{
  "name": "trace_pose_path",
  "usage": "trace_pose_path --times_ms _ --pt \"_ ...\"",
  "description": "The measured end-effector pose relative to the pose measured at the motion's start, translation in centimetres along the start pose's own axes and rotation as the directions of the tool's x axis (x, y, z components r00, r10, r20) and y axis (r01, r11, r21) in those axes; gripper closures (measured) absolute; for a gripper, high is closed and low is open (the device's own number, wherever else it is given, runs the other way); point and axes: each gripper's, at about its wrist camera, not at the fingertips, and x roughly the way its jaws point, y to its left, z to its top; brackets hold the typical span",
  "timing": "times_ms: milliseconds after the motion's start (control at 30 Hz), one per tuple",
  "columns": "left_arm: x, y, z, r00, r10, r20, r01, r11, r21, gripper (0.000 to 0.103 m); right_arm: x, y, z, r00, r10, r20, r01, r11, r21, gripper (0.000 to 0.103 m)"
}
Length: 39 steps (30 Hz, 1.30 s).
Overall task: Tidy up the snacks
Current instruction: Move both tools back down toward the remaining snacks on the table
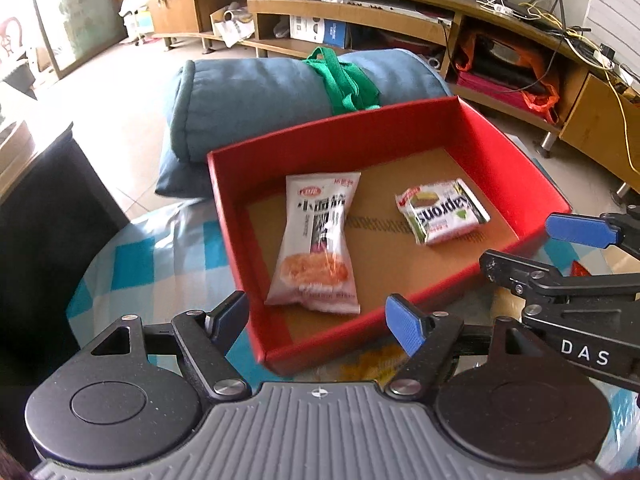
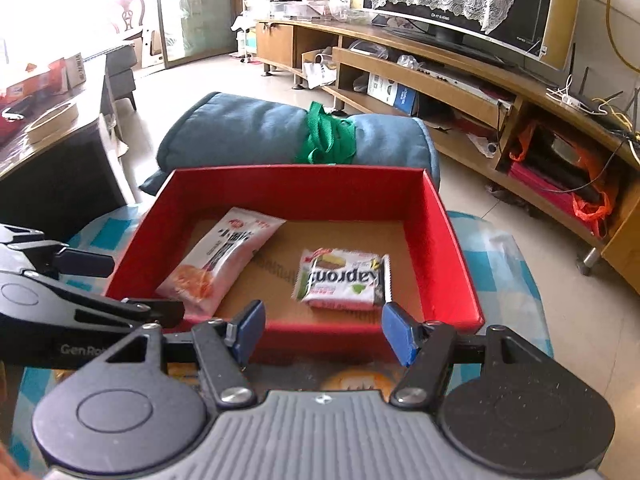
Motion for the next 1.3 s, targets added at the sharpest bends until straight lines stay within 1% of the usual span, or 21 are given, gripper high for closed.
trace_pose_path --times_ms 433,733,833,867,933,1067,1133,1233,1300 --pt "-1.5 1.0 -3.0 0.999 0.009 -0.041 -0.01 1.0 -0.02 0.022 -1.6 2.0 -2.0 0.999 0.045 -0.025 -0.045 0.999 0.001 0.039" --pt "-1.4 1.2 -3.8 0.996 0.002 -0.086 -0.004 1.0 -0.021 0.022 -1.8 2.4 -2.6 0.997 0.064 -0.05 -0.064 0.998 -0.001 0.039" --pt "-1.4 1.5 -4.0 0.995 -0.006 -0.096 0.004 1.0 -0.022 0.019 -1.7 2.4 -2.8 0.995 0.08 -0.056 -0.08 0.997 0.002 0.039" --pt "-1.3 1.7 -4.2 0.995 -0.012 -0.1 0.009 1.0 -0.03 0.017 -1.7 2.5 -2.9 0.995 0.082 -0.061 -0.082 0.997 -0.001 0.039" --pt "-1.1 2.5 -4.5 0.992 -0.036 -0.118 0.03 0.998 -0.059 0.017 -1.4 2.7 -3.1 0.994 0.085 -0.069 -0.086 0.996 -0.011 0.039" --pt "-0.4 4.5 -4.8 0.99 -0.033 -0.14 0.017 0.994 -0.108 0.017 -0.8 2.7 -3.4 0.992 0.088 -0.093 -0.09 0.996 -0.017 0.039" --pt "-0.1 5.3 -5.0 0.987 -0.044 -0.154 0.023 0.99 -0.136 0.017 -0.6 2.6 -3.5 0.99 0.093 -0.102 -0.095 0.995 -0.014 0.039" --pt "0.4 6.3 -5.3 0.986 -0.035 -0.165 0.008 0.987 -0.162 0.017 -0.2 2.5 -3.6 0.989 0.094 -0.113 -0.095 0.995 -0.006 0.039" --pt "0.6 6.6 -5.7 0.981 -0.062 -0.181 0.029 0.983 -0.183 0.017 -0.1 2.3 -3.6 0.988 0.099 -0.115 -0.1 0.995 -0.001 0.039"
